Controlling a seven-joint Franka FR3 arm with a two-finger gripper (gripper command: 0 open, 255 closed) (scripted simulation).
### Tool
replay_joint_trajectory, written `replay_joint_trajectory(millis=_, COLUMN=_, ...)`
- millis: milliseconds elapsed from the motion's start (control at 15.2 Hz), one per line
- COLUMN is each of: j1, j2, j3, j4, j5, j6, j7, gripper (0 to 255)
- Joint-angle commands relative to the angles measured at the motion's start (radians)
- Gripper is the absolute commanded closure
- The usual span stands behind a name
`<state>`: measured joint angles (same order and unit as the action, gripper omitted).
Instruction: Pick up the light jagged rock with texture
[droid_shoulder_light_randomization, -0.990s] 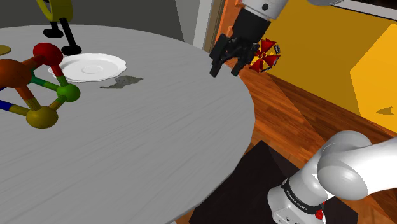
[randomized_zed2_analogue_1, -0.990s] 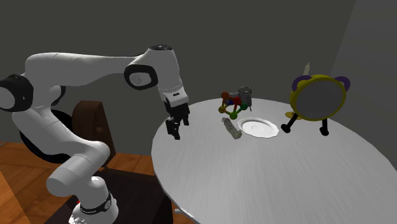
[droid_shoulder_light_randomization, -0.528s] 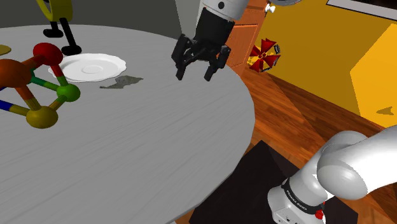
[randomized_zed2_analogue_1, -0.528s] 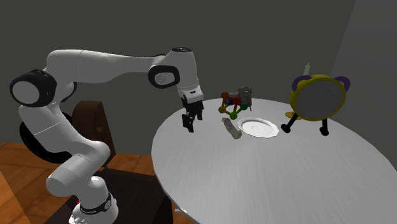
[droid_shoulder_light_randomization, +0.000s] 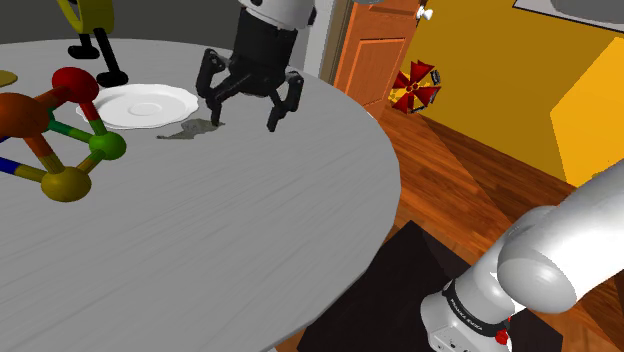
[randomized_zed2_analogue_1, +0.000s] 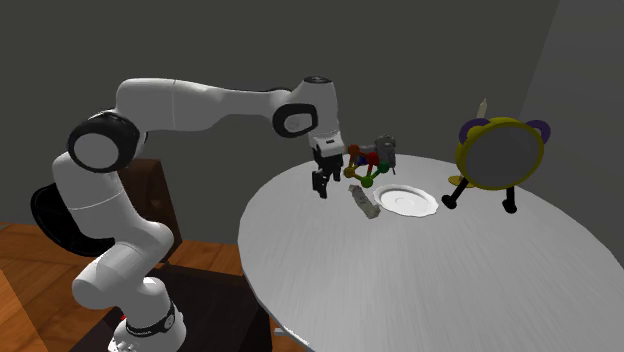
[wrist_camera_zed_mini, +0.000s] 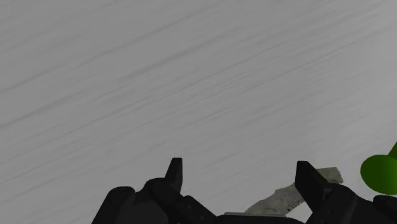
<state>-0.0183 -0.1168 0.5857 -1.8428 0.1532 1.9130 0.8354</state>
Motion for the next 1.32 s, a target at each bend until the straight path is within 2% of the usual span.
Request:
replay_joint_trajectory(millis=0, j1=0.009, j2=0.098, j3=0.035, j4=0.088, j5=-0.056, j6=0.001, j7=0.087, gripper=0)
replay_joint_trajectory(millis=198, j1=0.049, j2=0.245, j3=0.064, j4=0.224, j5=-0.149, j6=-0.010, j7=0.206, gripper=0)
replay_joint_trajectory(millis=396, j1=0.118, j2=0.399, j3=0.067, j4=0.386, j5=-0.244, j6=-0.042, j7=0.312, gripper=0)
replay_joint_trajectory(millis=462, j1=0.129, j2=0.415, j3=0.063, j4=0.405, j5=-0.252, j6=-0.046, j7=0.321, gripper=0)
replay_joint_trajectory(millis=924, j1=0.118, j2=0.409, j3=0.058, j4=0.294, j5=-0.248, j6=0.058, j7=0.316, gripper=0)
replay_joint_trajectory(millis=1056, j1=0.118, j2=0.408, j3=0.058, j4=0.294, j5=-0.248, j6=0.058, j7=0.316, gripper=0)
replay_joint_trajectory(millis=1122, j1=0.117, j2=0.408, j3=0.058, j4=0.295, j5=-0.248, j6=0.057, j7=0.315, gripper=255)
replay_joint_trajectory(millis=1254, j1=0.118, j2=0.409, j3=0.058, j4=0.296, j5=-0.248, j6=0.057, j7=0.315, gripper=255)
